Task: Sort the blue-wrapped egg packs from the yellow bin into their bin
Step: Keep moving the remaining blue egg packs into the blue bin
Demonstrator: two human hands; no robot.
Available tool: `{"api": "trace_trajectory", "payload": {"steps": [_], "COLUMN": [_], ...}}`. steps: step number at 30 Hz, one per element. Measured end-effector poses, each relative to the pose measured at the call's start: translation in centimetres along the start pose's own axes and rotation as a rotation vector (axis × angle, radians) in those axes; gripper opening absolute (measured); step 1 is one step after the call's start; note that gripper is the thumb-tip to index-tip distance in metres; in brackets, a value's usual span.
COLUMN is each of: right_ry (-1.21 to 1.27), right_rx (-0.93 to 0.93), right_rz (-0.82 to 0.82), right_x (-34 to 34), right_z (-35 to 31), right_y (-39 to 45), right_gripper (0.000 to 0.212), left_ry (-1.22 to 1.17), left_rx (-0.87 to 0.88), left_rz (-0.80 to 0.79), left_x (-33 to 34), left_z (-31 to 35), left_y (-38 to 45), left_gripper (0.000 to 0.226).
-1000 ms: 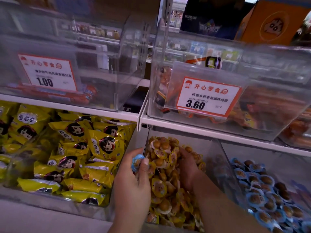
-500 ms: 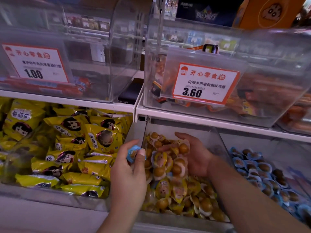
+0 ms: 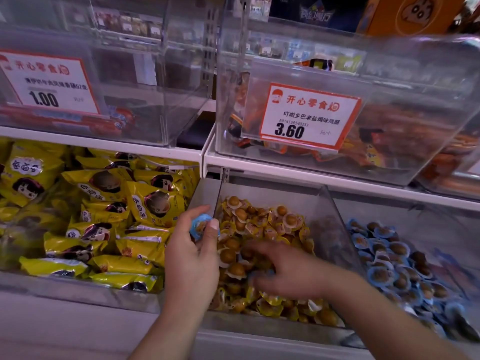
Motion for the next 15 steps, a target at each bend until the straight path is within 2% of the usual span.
{"api": "trace_trajectory", "payload": {"steps": [1, 3, 5, 6, 8, 10, 12, 15], "right_ry": [-0.052, -0.084, -0.170, -0.234, -0.324, -0.284, -0.238, -0.197], "right_rx": [-0.005, 0.013, 0.104, 0.160, 0.246, 0.249, 0.175, 0.027], "right_rz": [-0.013, 0.103, 0.194, 0.195, 0.181, 0.196, 0.232, 0.361], "right_x": [0.8, -0.1, -1.7, -2.2, -2.6, -2.8, -2.9, -3.0], "right_z": [0.6, 2.2, 3.8, 4.5, 5.8, 5.7, 4.4, 2.4], "right_y": [-0.1, -0.2, -0.5, -0.6, -0.7, -0.9, -0.9, -0.2], "right_gripper": [0.074, 0.050, 0.025, 0.021, 0.024, 0.028, 0.038, 0.039], "left_ry": [-0.004, -0.005, -0.001, -0.003, -0.009, -0.006, 0.001, 0.019], "left_rx": [-0.001, 0.001, 0.005, 0.007, 0.009, 0.015, 0.024, 0.044], "left_rz": [-0.003, -0.006, -0.010, -0.012, -0.011, -0.015, -0.019, -0.024], "left_x": [0.0, 0.0, -0.1, -0.1, -0.2, -0.1, 0.0, 0.1], "left_z": [-0.1, -0.1, -0.1, 0.0, 0.0, 0.2, 0.3, 0.4], "left_y": [0.0, 0.0, 0.0, 0.0, 0.1, 0.2, 0.1, 0.1], "left_gripper": [0.019, 0.019, 0.020, 0.020, 0.020, 0.020, 0.020, 0.020]}}
Point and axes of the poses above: each hand's wrist, its own y-axis towards the middle knuckle, its own x-axis out of the palm, z = x × y, the point moved 7 cm from there along y, towards the middle knuckle, and after that the axes turned 13 degrees about y, right-handed, at the moved point
